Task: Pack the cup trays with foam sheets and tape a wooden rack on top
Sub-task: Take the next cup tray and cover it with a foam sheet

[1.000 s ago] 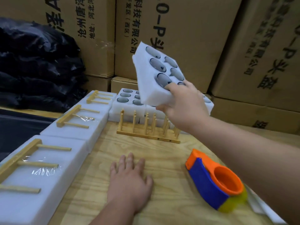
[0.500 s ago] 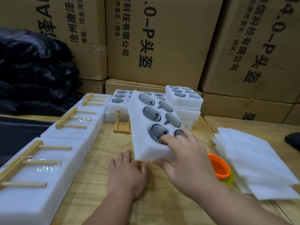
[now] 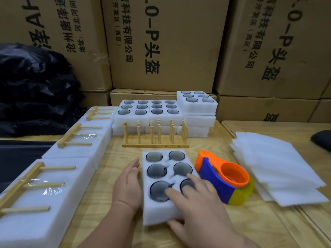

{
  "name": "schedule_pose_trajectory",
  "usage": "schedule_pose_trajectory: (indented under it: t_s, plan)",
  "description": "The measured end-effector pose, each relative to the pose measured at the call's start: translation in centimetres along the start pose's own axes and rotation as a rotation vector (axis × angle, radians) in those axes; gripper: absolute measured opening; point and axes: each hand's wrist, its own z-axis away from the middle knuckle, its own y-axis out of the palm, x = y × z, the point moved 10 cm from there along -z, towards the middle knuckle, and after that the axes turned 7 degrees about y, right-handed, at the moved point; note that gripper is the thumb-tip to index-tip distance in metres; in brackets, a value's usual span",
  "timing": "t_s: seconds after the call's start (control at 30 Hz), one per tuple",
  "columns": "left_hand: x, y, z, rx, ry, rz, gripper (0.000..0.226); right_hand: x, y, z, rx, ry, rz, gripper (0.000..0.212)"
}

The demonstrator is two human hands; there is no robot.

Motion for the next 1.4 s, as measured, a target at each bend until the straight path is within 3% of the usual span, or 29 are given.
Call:
schedule_pose_trajectory:
  t_s: [0.1, 0.2, 0.33, 0.43, 0.5, 0.67, 0.8, 0.9, 1.07, 1.13, 1.23, 1.4]
  plan:
    - [-0.1, -0.3, 0.0, 0.002, -0.008, 0.059, 0.059, -0.1, -0.8, 0.6, -0.026, -0.088, -0.204, 0.050]
    - [-0.7, -0.1, 0.0, 0.024, 0.002, 0.034, 0.065, -4.4, -0.3, -0.2, -0.010, 0.185, -0.725, 0.038]
    - [-0.7, 0.4, -0.1, 0.065, -0.005, 0.001, 0.060, -7.7, 4.8, 0.2, 0.069, 0.561, -1.441, 0.037]
    - [-0.5, 0.6, -0.2, 0.083, -0.010, -0.012, 0.058, -6.9, 6.8, 0.0, 0.170, 0.559, -1.810, 0.038]
    - [-0.1, 0.8, -0.3, 0.094, -0.039, 0.011, 0.057, -7.0, 7.2, -0.1, 0.177, 0.562, -1.843, 0.041]
    - [0.2, 1.4, -0.5, 0.143, -0.047, 0.064, 0.051, -9.5, 9.3, 0.8, 0.100, 0.830, -1.824, 0.059]
    - [0.4, 1.3, -1.2, 0.133, 0.006, 0.001, 0.040, -10.3, 9.3, 1.2, 0.031, 0.916, -1.769, 0.032]
    - [0.4, 0.5, -1.1, 0.066, -0.015, 0.026, 0.039, -10.5, 8.8, 1.3, -0.007, 0.920, -1.719, 0.030]
    - [0.2, 0.9, -0.6, 0.081, 0.004, 0.079, 0.028, -10.4, 8.6, 1.4, -0.020, 0.903, -1.650, 0.022]
    - [-0.3, 1.1, -0.6, 0.101, 0.035, 0.065, 0.035, -10.1, 8.6, 1.2, 0.009, 0.889, -1.600, 0.014]
    - [-0.2, 1.2, -0.8, 0.121, 0.039, 0.039, 0.044, -9.9, 8.8, 1.0, 0.039, 0.850, -1.563, 0.034]
    - [0.0, 1.5, -0.5, 0.155, 0.020, 0.055, 0.047, -10.1, 9.6, 1.2, 0.046, 0.866, -1.613, 0.044]
